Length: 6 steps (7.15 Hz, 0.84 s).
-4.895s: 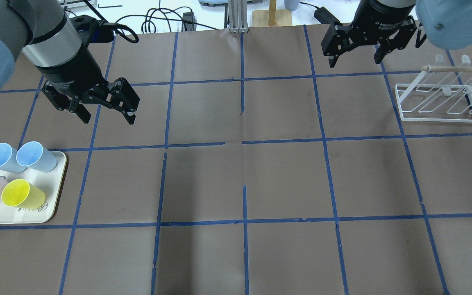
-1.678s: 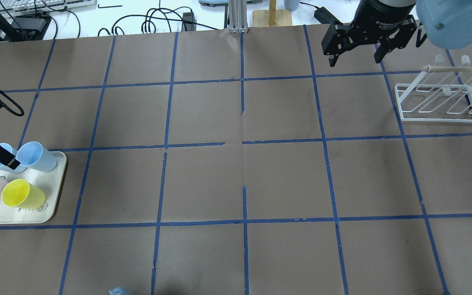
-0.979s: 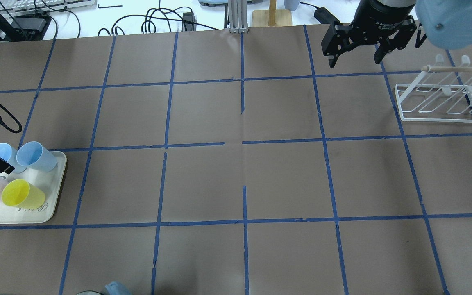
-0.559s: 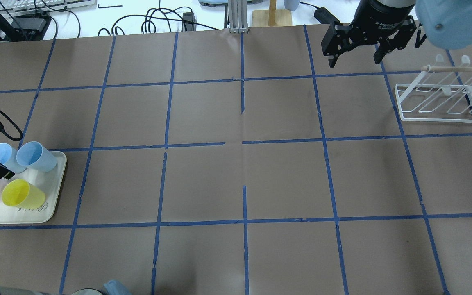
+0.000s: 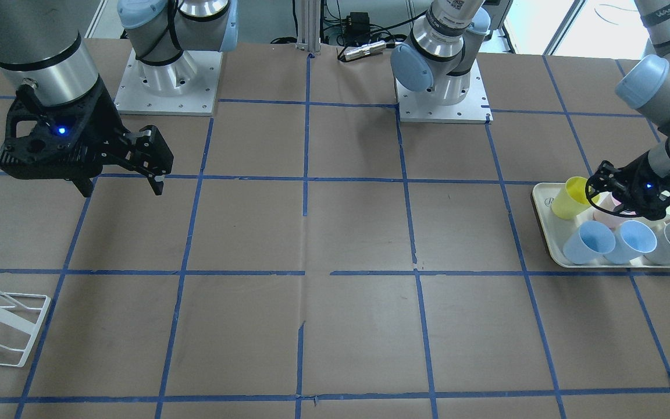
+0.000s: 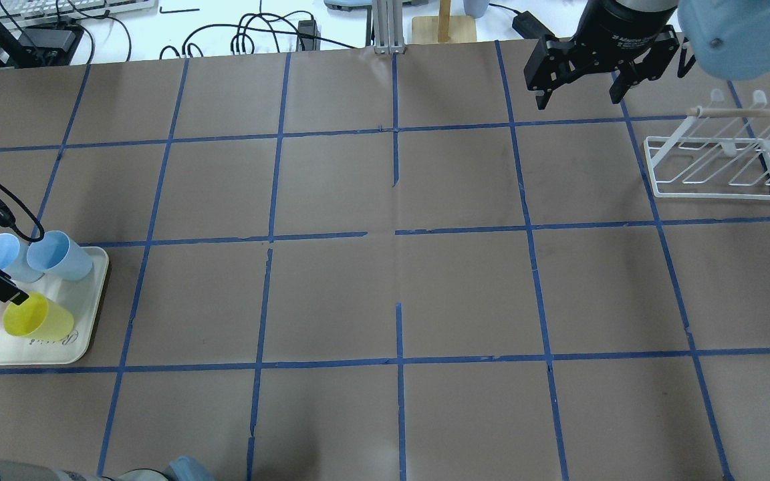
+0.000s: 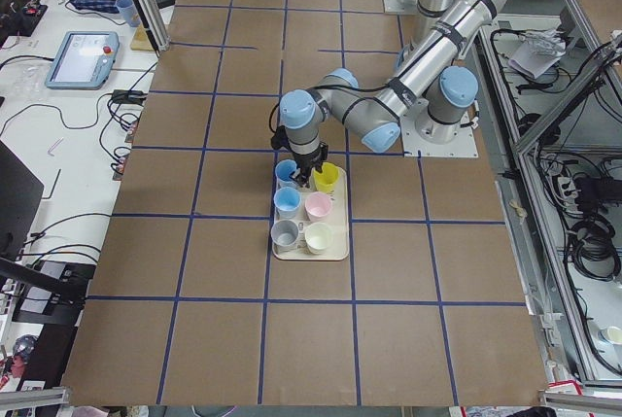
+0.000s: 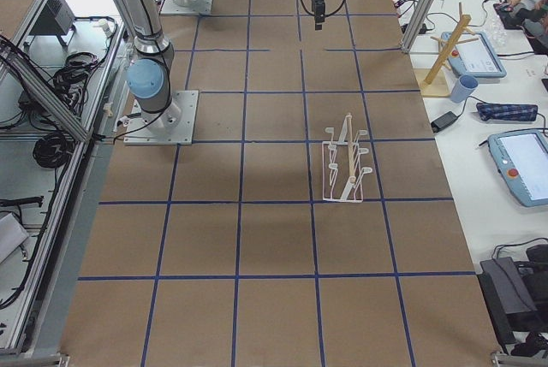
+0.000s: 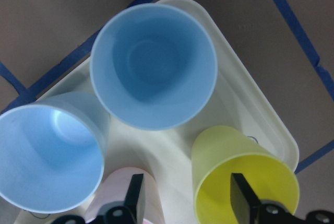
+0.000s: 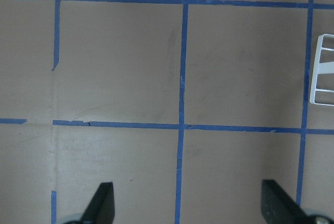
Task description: Transfer IKEA cup to right arm and place on rack
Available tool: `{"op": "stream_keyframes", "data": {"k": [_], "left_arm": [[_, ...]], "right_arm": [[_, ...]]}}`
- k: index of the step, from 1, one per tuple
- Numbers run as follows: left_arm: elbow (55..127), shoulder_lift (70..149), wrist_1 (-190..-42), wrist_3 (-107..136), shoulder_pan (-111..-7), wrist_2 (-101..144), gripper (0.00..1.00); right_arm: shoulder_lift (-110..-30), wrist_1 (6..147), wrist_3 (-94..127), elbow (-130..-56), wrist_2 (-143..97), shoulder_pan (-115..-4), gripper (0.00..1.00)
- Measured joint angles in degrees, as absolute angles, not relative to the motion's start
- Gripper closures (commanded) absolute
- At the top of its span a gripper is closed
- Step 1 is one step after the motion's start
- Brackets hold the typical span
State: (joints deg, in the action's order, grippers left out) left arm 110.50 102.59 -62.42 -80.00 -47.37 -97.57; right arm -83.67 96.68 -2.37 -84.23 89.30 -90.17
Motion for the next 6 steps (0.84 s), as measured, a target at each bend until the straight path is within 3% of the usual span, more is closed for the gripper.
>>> {"op": "stream_keyframes", "data": {"k": [4, 6], "left_arm": [[110.56, 104.20, -63.29, -80.07, -47.37, -98.56, 0.41], [110.53, 104.76, -63.38, -80.01, -47.39, -98.64, 1.00]], "right_arm": [[-83.67, 96.68, -2.37, -84.23, 89.30, -90.17, 0.00], [-83.67, 96.68, -2.40, -84.20, 89.30, -90.18, 0.00]]}}
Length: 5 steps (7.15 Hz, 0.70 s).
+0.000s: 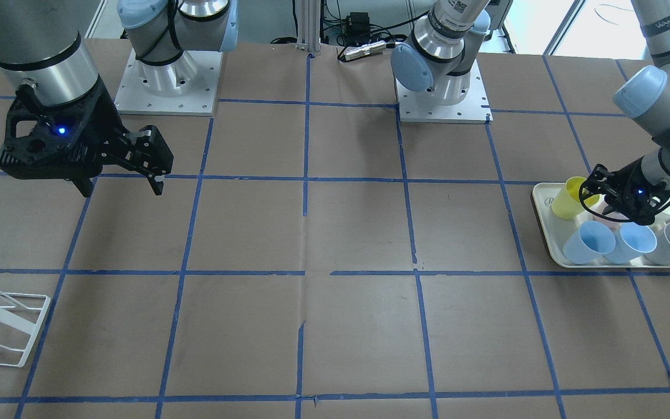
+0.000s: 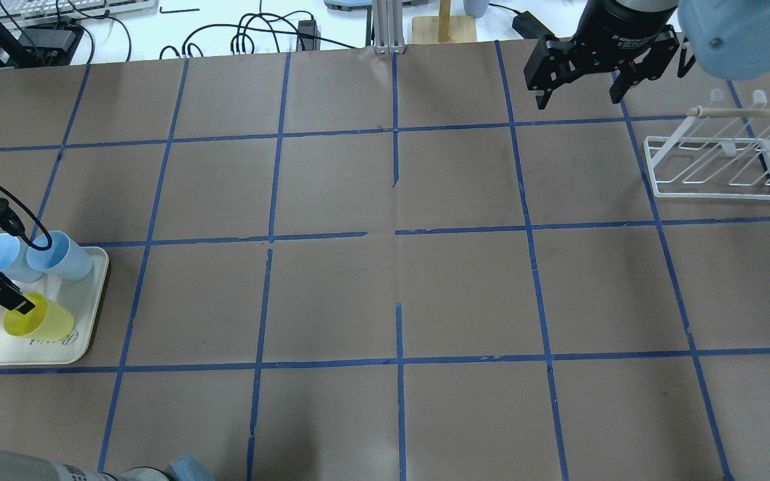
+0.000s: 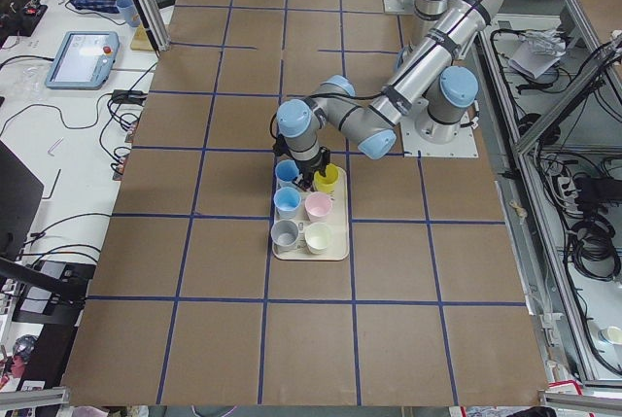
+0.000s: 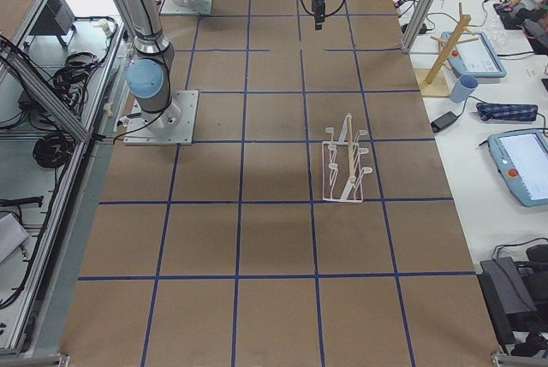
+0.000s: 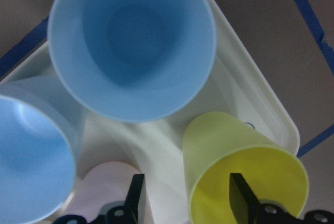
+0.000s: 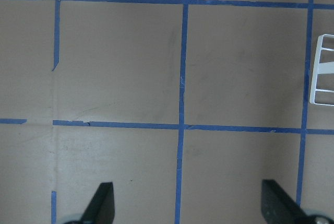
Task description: Transfer IKEA cup to right arm and place on rack
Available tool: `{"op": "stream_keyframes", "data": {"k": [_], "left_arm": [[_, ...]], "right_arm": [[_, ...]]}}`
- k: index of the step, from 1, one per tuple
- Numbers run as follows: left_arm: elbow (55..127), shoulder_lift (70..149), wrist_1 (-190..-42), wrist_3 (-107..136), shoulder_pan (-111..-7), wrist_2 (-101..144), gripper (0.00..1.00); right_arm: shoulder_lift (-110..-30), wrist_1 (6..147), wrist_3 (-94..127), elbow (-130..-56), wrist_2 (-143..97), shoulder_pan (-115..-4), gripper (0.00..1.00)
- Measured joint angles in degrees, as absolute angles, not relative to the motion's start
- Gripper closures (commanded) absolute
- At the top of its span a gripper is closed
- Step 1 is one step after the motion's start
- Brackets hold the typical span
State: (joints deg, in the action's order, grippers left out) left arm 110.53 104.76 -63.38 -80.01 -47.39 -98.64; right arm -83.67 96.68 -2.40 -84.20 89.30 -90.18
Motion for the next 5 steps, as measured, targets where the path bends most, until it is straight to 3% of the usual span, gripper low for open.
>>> {"op": "stream_keyframes", "data": {"k": [5], "left_arm": [[110.22, 103.89, -66.85, -79.99, -47.82, -98.73, 1.00]], "right_arm": [[-83.67, 96.68, -2.42, -84.20, 89.30, -90.18, 0.00]]}}
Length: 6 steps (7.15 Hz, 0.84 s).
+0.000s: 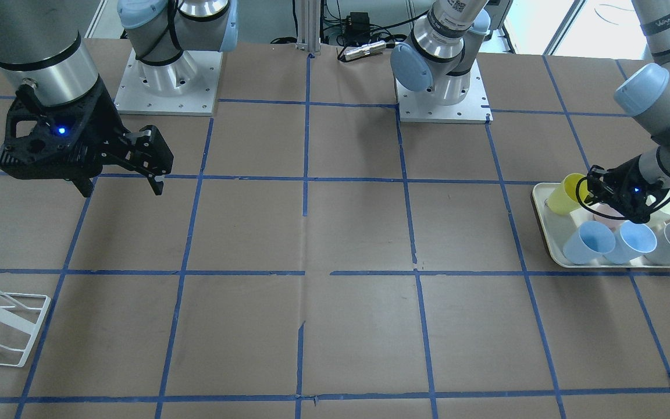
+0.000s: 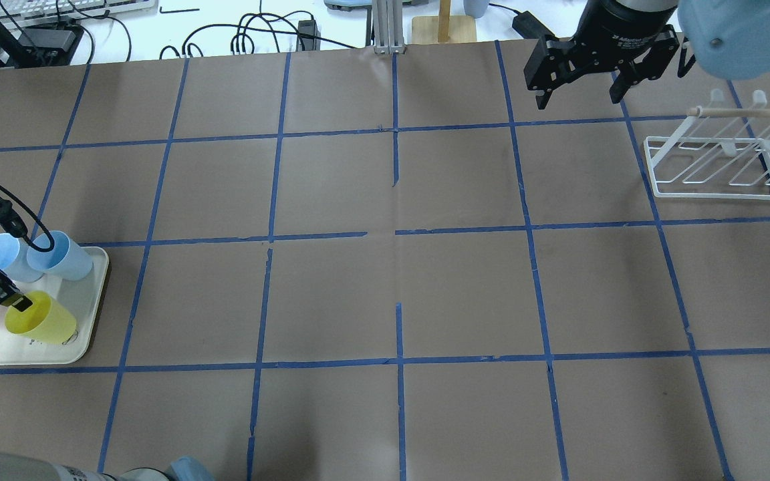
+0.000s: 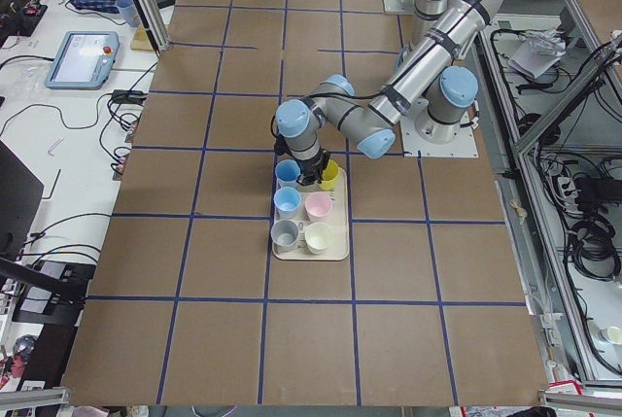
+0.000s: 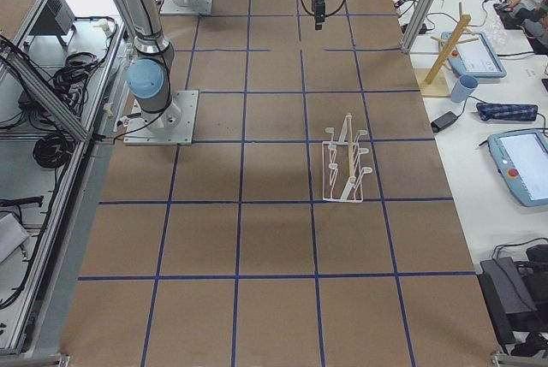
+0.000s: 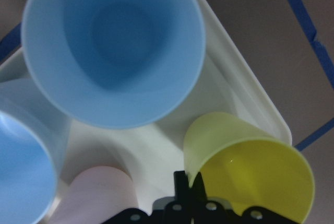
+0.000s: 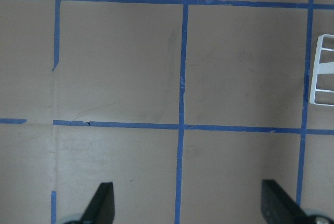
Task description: Transfer IKEA cup to right arm and place on rack
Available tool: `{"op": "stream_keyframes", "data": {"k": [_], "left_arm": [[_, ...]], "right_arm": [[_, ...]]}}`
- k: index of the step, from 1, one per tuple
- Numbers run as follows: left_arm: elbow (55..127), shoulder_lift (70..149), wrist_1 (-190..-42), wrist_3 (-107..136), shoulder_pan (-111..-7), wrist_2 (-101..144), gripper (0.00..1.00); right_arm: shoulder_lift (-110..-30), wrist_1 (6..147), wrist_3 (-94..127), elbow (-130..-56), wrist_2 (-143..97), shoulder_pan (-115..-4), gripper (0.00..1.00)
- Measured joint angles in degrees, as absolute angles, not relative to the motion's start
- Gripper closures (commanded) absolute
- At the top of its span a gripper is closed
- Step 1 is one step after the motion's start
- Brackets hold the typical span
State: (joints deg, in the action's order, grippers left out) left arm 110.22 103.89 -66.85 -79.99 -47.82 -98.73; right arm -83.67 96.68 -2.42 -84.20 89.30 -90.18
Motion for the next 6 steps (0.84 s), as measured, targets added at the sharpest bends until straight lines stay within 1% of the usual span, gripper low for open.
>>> {"op": "stream_keyframes", "data": {"k": [2, 3, 5, 6], "left_arm": [[109.64, 102.45, -69.00, -79.98, -48.00, -98.57, 1.00], [108.25, 101.36, -71.58, -79.83, -48.07, -97.65, 1.00], [101.92, 99.86, -80.37, -76.31, -49.61, -91.53, 1.00], [99.33, 99.58, -84.09, -70.98, -52.00, -86.34, 1.00]], "right_arm": [[-83.67, 96.68, -2.45, -84.20, 89.30, -90.17, 0.00], [-83.67, 96.68, -2.46, -84.20, 89.31, -90.18, 0.00], [-83.67, 96.66, -2.55, -84.17, 89.45, -90.18, 0.00], [-83.69, 96.62, -2.72, -84.14, 89.51, -90.18, 0.00]]}}
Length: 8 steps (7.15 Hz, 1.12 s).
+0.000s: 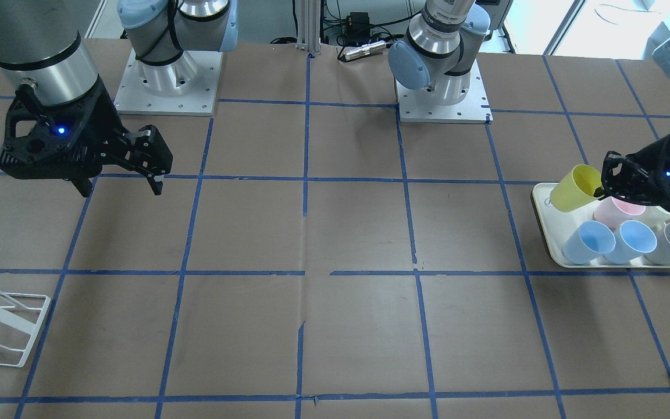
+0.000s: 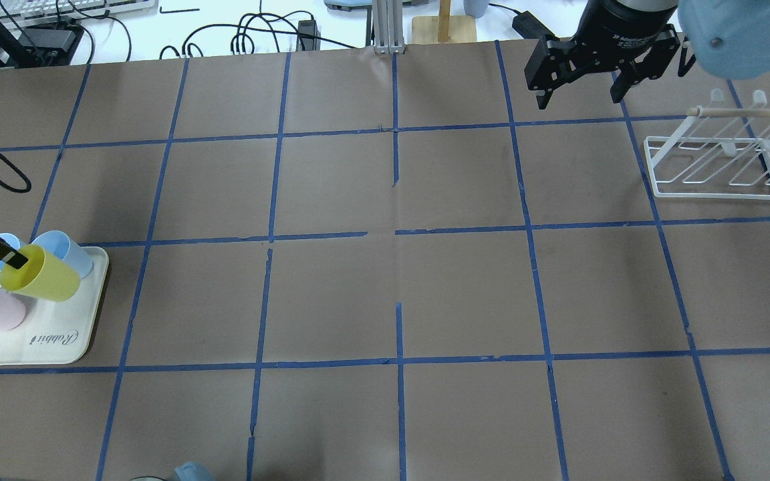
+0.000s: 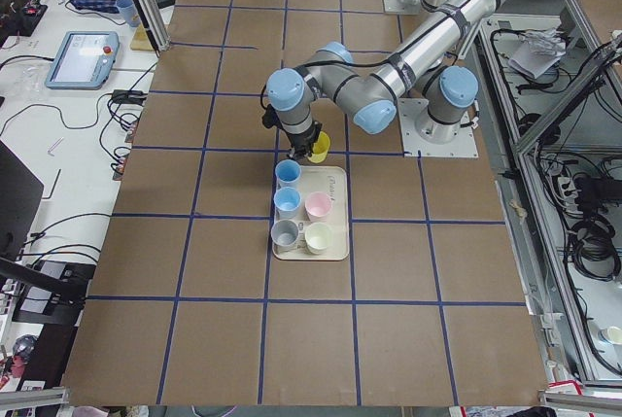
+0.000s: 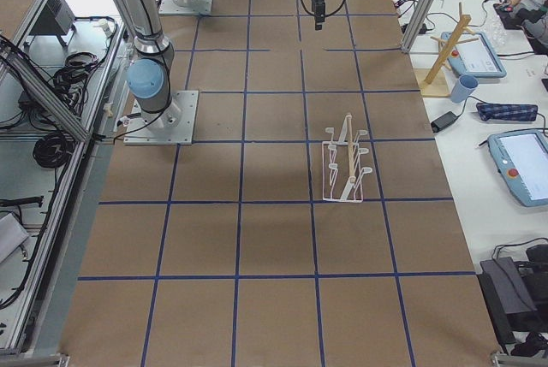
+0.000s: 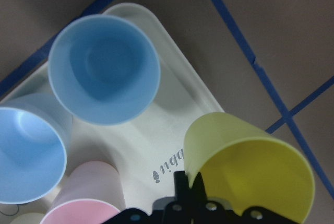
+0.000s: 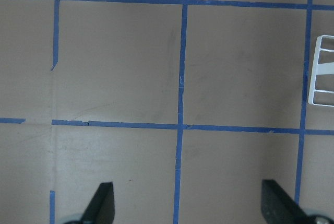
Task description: Transfer IKEA cup to right arm and place on rack
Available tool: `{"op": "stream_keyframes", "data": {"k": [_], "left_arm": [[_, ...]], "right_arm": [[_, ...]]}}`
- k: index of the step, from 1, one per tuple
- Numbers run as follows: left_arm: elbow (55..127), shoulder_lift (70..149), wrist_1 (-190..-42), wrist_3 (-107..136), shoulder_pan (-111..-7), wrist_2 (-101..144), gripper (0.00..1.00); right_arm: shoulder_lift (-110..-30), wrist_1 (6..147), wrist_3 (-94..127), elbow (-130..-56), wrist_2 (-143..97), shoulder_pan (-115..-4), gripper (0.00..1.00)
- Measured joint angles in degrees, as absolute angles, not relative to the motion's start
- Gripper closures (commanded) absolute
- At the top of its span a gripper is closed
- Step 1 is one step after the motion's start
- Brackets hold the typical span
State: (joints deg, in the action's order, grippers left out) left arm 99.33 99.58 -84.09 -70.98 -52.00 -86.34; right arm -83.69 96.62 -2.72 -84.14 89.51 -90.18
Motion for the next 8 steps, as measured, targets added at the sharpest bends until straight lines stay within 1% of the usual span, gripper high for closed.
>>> {"op": "stream_keyframes", "data": {"k": [2, 5, 8], "left_arm": [[97.54, 99.42, -87.37, -55.90, -58.58, -73.96, 1.00], [97.68, 99.16, -88.17, -31.35, -68.79, -54.01, 1.00], [98.88, 99.24, -90.16, -17.34, -75.77, -33.87, 1.00]], "right_arm": [[-83.83, 96.54, -2.73, -84.10, 89.55, -90.19, 0.00], [-84.18, 96.49, -2.53, -84.17, 89.48, -90.26, 0.00], [-84.06, 96.42, -3.10, -84.16, 88.29, -89.50, 0.00]]}}
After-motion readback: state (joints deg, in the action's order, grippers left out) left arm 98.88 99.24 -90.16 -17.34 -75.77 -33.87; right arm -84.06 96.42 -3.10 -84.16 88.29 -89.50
